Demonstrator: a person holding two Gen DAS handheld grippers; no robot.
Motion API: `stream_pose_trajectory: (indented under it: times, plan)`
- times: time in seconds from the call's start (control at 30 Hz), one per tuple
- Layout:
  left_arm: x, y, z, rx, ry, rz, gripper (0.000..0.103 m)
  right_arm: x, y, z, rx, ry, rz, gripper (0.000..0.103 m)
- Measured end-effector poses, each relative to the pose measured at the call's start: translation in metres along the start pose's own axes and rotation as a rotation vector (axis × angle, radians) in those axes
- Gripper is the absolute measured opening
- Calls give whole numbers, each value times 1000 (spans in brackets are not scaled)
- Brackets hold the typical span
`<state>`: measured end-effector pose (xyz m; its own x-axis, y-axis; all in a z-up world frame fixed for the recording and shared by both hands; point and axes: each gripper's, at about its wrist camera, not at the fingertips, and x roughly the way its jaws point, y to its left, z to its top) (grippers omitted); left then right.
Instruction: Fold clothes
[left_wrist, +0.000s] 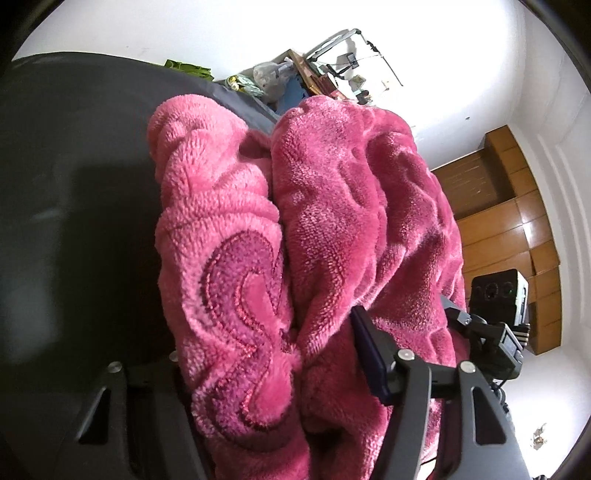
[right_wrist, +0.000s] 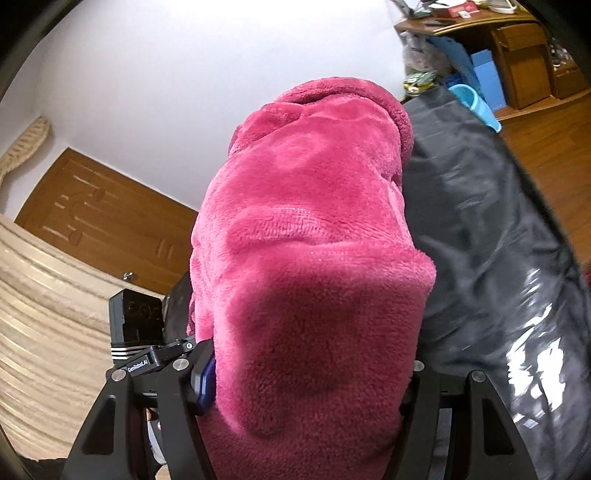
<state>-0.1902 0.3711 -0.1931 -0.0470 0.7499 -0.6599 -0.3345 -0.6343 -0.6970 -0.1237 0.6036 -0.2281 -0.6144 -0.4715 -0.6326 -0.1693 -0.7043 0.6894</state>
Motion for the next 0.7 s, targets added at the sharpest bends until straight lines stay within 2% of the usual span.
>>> stream_pose_trajectory:
  times: [0.1,0.13,0.17,0.27,0.3,0.37,0.47,0.57,0.7]
  plan:
    - [13,-4,-5,-5,8,28,68,15,-9,9,2,13,-16,68]
    - [16,-5,-4,-7,8,35,68,3,-27,23,5,19,-14,68]
    - [16,-4,0,-7,8,38,68,-8,-42,33,7,24,-9,68]
    - [17,-4,9,-4,9,48,68,-6,-51,46,10,32,5,68]
    - [13,7,24,-3,8,51,68,-5,-52,49,11,35,8,68]
    - [4,30,55,-3,8,57,68,-4,-53,48,15,40,12,69]
    - [3,40,35,-4,11,63,69,-6,-55,43,27,42,18,70]
    - [4,49,21,12,13,84,72,-22,-31,23,33,37,9,71]
    - [27,48,34,11,11,109,81,-22,-27,21,28,30,-24,76]
